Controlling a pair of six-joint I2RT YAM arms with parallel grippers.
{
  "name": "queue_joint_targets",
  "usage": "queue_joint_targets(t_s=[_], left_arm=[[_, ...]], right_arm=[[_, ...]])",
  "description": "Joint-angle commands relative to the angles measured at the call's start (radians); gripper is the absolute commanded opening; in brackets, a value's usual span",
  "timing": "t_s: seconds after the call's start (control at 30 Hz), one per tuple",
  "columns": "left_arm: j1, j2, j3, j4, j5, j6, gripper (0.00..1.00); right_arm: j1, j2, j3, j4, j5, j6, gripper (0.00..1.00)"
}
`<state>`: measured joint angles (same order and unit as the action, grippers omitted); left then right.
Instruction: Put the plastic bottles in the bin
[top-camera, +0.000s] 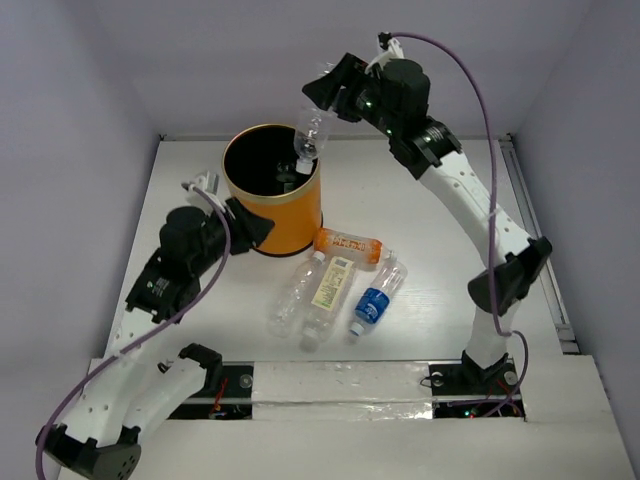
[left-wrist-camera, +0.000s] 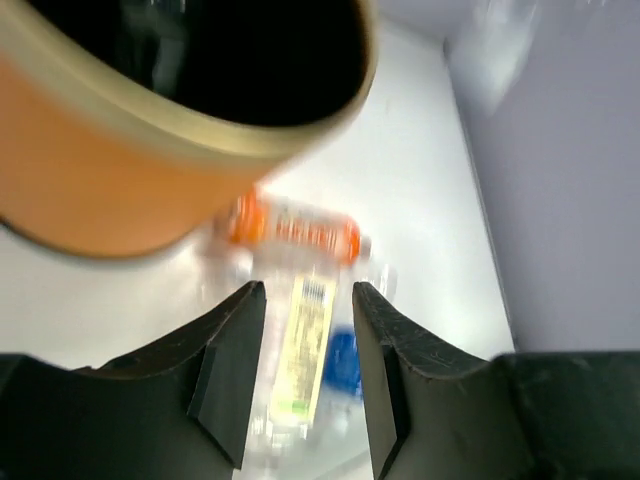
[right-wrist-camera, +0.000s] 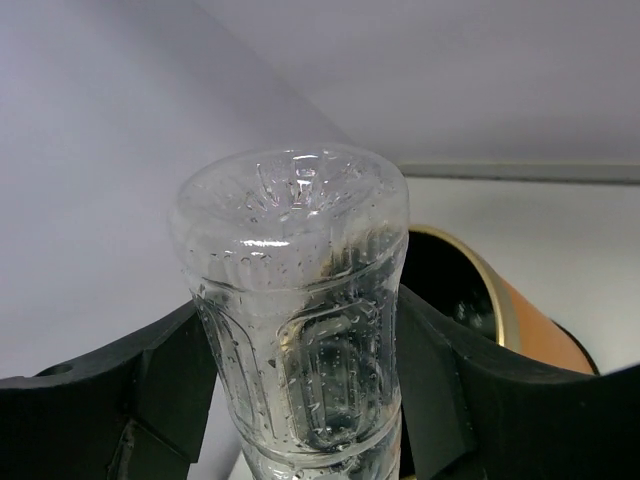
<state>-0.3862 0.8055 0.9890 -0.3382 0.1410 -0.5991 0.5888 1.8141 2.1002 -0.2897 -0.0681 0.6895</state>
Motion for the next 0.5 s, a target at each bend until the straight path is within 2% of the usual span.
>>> queue_joint_targets(t_s=[0.0,0.07,0.13,0.27,0.4,0.47], left_arm=[[-0.026,-0.089,-0.157,-0.036,0.052,-0.105,0.37],[-0.063,-0.121,-0.208,-0.035,0.042,-0.157,0.37],[-0.075,-0.131,-0.253,-0.039,0.026,-0.168,0.42],[-0.126,-0.063,-0.270,-0.054,0.020,-0.139,0.52],[-0.168,0.061,-0.245,-0.071,-0.040,-0.081,0.66],[-0.184,0.104,-0.243,-0.062,-0.047,-0.065,0.71]], right_arm=[[0.005,0.098,0.153,0.051,0.053,0.039,0.69],[0.014,0.183,0.240,0.015,0.059,0.056,0.69],[0.023,0.246,0.286,-0.008,0.065,0.047,0.69],[0.060,0.283,0.313,-0.048,0.065,0.009,0.90],[0.069,0.265,0.301,-0.078,0.048,-0.031,0.99],[0.069,0.242,0.291,-0.092,0.039,-0.053,1.00]])
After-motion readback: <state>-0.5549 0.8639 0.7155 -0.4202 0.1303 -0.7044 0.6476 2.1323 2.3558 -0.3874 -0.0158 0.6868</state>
